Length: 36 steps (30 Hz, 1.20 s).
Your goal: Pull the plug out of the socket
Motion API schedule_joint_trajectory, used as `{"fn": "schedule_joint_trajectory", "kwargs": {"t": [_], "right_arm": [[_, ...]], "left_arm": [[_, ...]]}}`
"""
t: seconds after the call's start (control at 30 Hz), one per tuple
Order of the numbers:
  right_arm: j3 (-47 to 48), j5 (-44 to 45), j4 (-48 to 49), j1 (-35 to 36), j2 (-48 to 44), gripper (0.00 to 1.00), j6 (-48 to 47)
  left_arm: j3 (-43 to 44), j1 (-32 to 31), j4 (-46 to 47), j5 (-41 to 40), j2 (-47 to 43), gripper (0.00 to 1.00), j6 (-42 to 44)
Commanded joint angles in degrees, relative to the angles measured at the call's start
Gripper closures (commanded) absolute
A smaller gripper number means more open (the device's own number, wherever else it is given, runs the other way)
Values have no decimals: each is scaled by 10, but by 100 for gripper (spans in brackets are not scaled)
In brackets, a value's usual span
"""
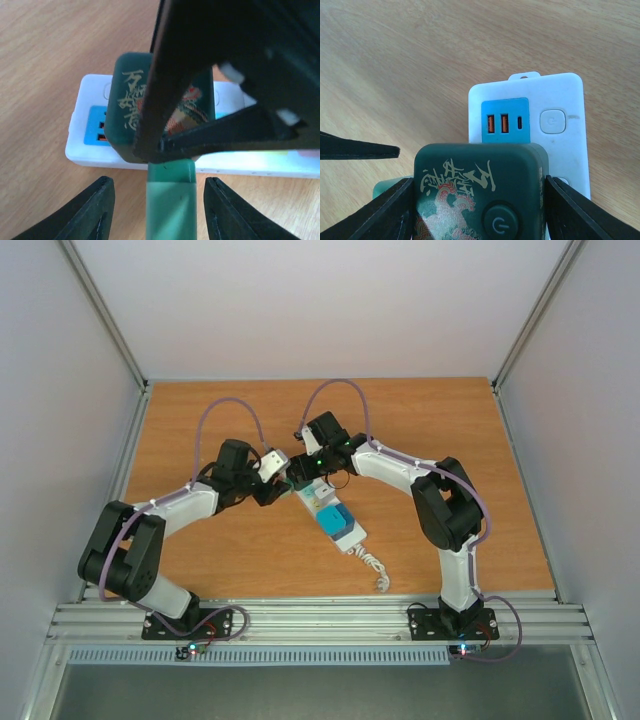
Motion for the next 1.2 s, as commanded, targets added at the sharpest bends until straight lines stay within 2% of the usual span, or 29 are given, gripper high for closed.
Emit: {"fn": "schedule_joint_trajectory", "kwargs": {"t": [0.0, 0.17, 0.3, 0.7, 1.17], "right_arm": [[-21, 22, 8, 9, 20, 48, 8], [-28, 26, 14, 9, 16, 48, 8], [-28, 24, 16, 9, 20, 49, 8], [-36, 27, 20, 9, 20, 50, 9], [-55, 47, 35, 8, 22, 51, 5]], "left_arm": [[29, -5, -12, 0, -2, 50, -31], [12, -5, -21, -46, -12, 49, -11], [-10, -5, -13, -38, -17, 49, -2], [-5, -17, -16, -44, 7, 50, 6], [-19, -18, -21, -51, -4, 74, 3]]}}
